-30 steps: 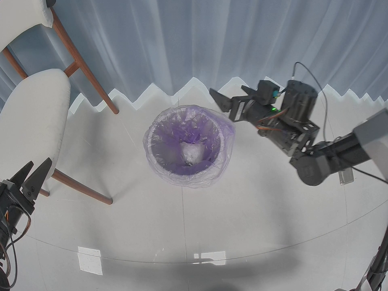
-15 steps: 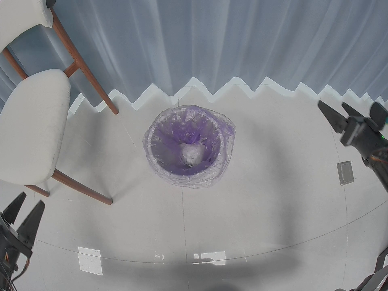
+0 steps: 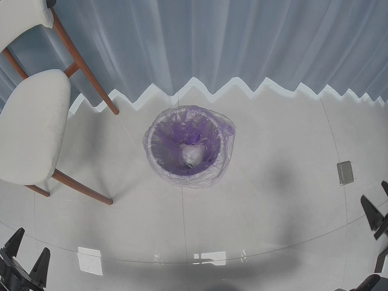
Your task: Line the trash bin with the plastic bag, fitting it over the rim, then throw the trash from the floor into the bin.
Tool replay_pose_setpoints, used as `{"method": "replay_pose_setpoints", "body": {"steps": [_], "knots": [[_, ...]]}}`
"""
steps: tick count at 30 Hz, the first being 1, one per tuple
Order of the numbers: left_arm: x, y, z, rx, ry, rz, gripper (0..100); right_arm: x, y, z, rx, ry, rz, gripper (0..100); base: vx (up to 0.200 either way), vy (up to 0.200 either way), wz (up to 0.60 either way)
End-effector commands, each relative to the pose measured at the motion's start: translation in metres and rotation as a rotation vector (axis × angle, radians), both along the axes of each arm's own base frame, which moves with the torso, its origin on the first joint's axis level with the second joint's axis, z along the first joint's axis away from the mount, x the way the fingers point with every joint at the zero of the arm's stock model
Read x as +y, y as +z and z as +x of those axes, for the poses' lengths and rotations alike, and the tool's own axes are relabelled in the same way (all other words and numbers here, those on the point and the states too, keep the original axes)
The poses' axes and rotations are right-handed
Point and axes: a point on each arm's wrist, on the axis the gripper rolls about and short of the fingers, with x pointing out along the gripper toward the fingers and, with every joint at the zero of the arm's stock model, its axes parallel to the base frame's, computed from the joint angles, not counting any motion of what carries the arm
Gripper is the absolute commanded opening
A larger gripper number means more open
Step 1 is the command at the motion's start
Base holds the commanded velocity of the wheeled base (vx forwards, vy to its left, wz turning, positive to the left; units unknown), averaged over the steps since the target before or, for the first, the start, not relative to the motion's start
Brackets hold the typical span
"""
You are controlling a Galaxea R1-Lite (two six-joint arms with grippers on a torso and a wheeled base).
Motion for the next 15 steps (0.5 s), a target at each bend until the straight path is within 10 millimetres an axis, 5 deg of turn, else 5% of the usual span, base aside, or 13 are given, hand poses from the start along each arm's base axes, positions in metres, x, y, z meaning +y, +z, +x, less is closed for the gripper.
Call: {"method": "replay_pose_setpoints", "body": {"steps": [1,5,12,15], "knots": [[0.0050,-0.0289,-0.0153,0.019,0.221,0.061,100,-0.0124,-0.0759,-0.0623,0.008,-0.107,-0.023,100,0.000,0.000,0.00],[0.0089,-0.0305,-0.0156,0.040,0.395,0.060,100,-0.0115,-0.0759,-0.0625,0.013,-0.174,0.034,100,0.000,0.000,0.00],[0.0094,-0.0320,-0.0160,0.066,0.405,0.030,100,-0.0079,-0.0762,-0.0635,-0.009,-0.033,-0.084,100,0.000,0.000,0.00],[0.0094,-0.0315,-0.0157,0.054,0.404,0.027,100,-0.0073,-0.0821,-0.0691,-0.021,-0.130,-0.026,100,0.000,0.000,0.00]]}}
